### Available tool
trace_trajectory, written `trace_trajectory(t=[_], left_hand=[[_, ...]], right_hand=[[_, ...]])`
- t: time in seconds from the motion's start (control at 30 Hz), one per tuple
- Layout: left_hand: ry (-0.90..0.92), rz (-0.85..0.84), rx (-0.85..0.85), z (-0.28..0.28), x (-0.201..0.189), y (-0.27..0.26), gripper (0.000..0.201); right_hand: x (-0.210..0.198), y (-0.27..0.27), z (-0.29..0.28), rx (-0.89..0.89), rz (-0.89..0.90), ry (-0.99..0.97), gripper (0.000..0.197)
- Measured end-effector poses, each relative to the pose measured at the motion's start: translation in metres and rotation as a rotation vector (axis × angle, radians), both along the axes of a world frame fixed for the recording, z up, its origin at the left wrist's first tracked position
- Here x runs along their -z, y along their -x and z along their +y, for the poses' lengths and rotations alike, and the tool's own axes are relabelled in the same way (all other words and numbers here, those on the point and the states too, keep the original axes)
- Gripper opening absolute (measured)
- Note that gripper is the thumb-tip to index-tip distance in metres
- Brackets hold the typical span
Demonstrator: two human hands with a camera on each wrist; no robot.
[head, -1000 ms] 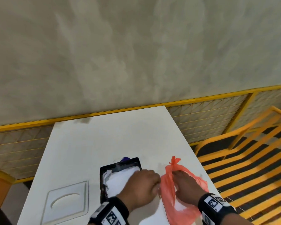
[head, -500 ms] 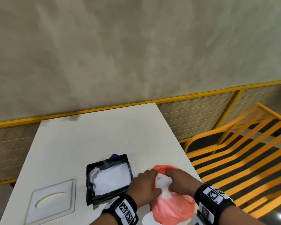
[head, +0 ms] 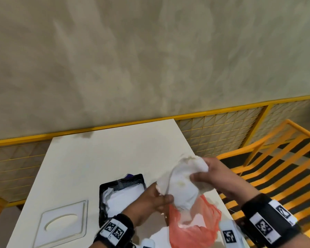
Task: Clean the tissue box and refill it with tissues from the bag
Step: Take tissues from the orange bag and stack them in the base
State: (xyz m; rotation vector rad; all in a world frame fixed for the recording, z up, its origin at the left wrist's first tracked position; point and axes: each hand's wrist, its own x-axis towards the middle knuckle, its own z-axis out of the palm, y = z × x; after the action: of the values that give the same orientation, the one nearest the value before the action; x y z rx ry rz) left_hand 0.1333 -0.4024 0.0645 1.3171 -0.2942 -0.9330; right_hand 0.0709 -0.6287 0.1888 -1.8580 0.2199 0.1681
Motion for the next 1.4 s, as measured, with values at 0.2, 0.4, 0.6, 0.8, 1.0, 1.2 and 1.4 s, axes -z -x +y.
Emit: trace_trajectory(t=[0.2, 0.4, 0.6, 0.8, 1.0, 1.2, 1.4], left_hand=[[0.37, 0.191, -0.345, 0.036, -0.047, -0.014, 0.052], [0.104, -0.227, -0.606, 0.087, -0.069, -0.034, 0.024], [-0.134, -0.661, -0.573, 0.125, -0.083, -0.032, 0.052], [-0.445, -1.145, -0.209, 0.151, -0.043, -0.009, 0.052], [-0.429, -0.858, -0.33, 0.168, -0.012, 0.006, 0.07], [0.131, 0.252, -0.741, 0.166, -0.021, -0.009, 0.046], [-0.297, -0.048, -0.756, 0.162, -0.005, -0.033, 0.049]], right_hand=[[0.003, -0.043, 0.052, 0.114, -0.037, -0.422, 0.032], [0.024, -0.058, 0.096, 0.061, 0.189, -0.503, 0.038], [0.048, -0.063, 0.112, 0.066, 0.548, -0.871, 0.086], [0.056, -0.07, 0.128, -0.081, 0.427, -0.936, 0.045], [0.079, -0.081, 0.139, -0.052, 0.324, -0.612, 0.04], [0.076, -0.084, 0.148, -0.079, 0.265, -0.616, 0.043], [0.087, -0.103, 0.158, -0.022, 0.249, -0.266, 0.046]])
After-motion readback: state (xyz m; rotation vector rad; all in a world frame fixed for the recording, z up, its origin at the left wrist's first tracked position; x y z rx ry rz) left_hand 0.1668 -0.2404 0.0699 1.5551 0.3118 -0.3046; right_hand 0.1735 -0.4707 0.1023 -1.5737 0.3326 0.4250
